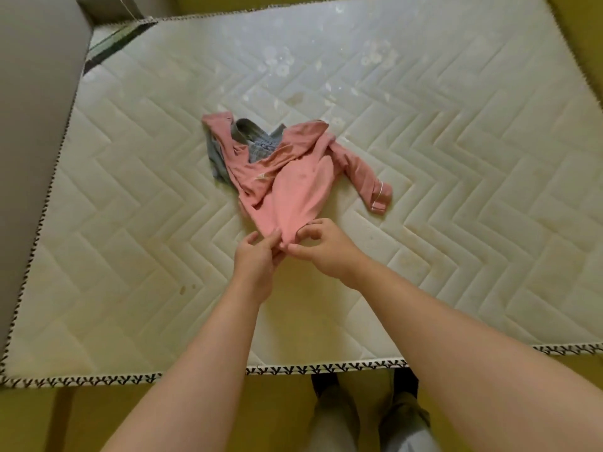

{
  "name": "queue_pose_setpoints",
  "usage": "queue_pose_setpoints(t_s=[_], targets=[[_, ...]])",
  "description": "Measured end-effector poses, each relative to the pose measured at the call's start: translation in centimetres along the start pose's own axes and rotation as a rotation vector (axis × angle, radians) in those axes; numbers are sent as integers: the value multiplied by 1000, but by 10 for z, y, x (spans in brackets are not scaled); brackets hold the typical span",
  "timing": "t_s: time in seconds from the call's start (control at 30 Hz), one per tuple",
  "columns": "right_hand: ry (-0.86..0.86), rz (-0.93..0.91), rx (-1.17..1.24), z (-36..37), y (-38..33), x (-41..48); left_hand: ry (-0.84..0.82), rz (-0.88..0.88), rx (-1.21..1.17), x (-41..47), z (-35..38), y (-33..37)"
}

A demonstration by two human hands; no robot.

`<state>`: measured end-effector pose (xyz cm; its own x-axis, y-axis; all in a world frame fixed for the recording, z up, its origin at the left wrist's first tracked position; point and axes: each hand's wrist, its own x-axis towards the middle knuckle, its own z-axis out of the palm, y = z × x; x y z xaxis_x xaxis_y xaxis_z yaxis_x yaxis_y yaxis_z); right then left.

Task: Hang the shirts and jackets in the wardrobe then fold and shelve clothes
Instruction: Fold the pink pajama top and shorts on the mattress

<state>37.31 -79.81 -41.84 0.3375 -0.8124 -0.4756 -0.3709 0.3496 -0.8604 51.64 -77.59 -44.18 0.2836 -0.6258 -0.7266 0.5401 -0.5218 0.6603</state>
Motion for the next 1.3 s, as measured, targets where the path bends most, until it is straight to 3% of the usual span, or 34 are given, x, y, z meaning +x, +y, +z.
queue_pose_setpoints(t_s=[0.1,0.27,0.4,0.47,0.6,0.73,0.97,1.07,1.17,1.23,1.3], targets=[[96,-150,-142,-14,-38,-38,11,182,139,-49,17,43],[112,-330,-114,-29,-96,-87,-86,579,437,-130,49,104],[235,-207,79,-30,-124,-116,-208,778,531,-198,88,142],[322,-161,57,-37,-131,-127,-282,869,499,-228,107,156],[433,-35,-244,-77,-134,-148,-335,979,392,-268,139,190],[523,32,-383,-137,-125,-163,-308,976,303,-290,163,217],[933,-111,-133,-248,-173,-200,-340,1084,632,-314,207,232],[905,-194,-378,-279,-191,-230,-266,1124,696,-309,226,243],[786,-93,-701,-296,-198,-257,-301,1166,641,-313,246,248],[723,-51,-766,-298,-200,-272,-346,1232,635,-325,261,245],[681,-141,-730,-295,-205,-283,-440,1262,607,-339,277,240]])
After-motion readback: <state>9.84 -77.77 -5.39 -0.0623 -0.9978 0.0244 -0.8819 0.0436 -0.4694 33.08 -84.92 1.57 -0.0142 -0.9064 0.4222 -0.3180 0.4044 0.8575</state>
